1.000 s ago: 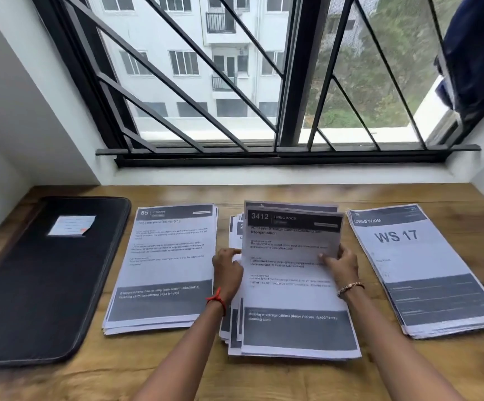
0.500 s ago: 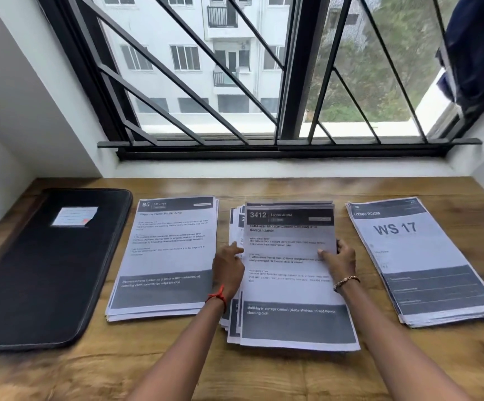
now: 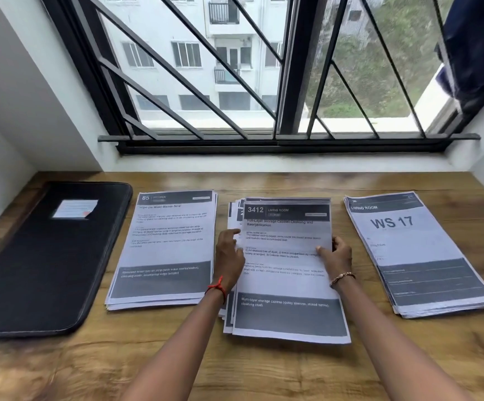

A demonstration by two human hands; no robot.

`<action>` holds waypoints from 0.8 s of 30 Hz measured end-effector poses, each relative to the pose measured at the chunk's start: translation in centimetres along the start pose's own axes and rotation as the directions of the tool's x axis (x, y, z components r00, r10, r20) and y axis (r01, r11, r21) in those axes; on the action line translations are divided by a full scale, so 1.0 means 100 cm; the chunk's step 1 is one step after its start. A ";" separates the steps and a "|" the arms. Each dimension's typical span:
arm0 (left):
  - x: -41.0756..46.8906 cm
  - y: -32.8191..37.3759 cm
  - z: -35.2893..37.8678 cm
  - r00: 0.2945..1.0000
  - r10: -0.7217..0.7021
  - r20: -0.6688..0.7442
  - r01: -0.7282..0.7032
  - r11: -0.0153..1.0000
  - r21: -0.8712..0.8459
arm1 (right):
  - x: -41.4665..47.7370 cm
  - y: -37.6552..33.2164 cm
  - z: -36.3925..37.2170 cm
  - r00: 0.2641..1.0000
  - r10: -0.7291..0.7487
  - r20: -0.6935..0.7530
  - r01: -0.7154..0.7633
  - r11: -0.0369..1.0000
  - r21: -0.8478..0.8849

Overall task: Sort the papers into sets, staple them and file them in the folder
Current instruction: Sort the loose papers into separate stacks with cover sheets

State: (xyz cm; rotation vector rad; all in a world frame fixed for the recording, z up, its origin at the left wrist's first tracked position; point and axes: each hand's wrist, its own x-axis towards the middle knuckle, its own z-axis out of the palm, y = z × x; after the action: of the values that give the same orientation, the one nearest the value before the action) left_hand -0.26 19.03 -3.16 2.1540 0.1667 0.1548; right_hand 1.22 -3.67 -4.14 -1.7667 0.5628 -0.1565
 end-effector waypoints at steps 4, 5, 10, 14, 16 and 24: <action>0.000 -0.004 0.003 0.998 -0.065 0.009 0.063 0.994 0.094 | 0.000 0.003 -0.001 0.998 0.021 -0.054 -0.021 1.000 0.003; 0.000 -0.005 0.004 0.997 -0.078 0.026 0.074 0.989 0.130 | 0.000 0.003 -0.001 0.997 0.021 -0.073 -0.020 1.000 0.009; 0.001 -0.004 0.005 0.989 -0.134 0.057 0.117 0.965 0.235 | -0.001 0.005 -0.003 0.994 0.003 -0.113 -0.005 1.000 -0.014; 0.000 -0.002 0.007 0.986 -0.158 0.045 0.141 0.955 0.262 | 0.000 0.009 -0.004 0.995 -0.017 -0.094 0.013 0.999 -0.038; 0.000 -0.002 0.008 0.987 -0.159 0.033 0.147 0.959 0.243 | 0.000 0.011 -0.005 0.997 -0.024 -0.076 0.019 0.998 -0.063; 0.003 0.001 0.009 0.980 -0.199 0.006 0.193 0.958 0.212 | 0.004 0.014 -0.011 0.999 -0.038 -0.002 0.037 0.994 -0.106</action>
State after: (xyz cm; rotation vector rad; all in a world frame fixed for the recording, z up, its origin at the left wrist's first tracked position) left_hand 0.22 18.28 -3.61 2.3330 0.3952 -0.0086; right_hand 0.72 -5.06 -5.22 -1.8811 0.5500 -0.1591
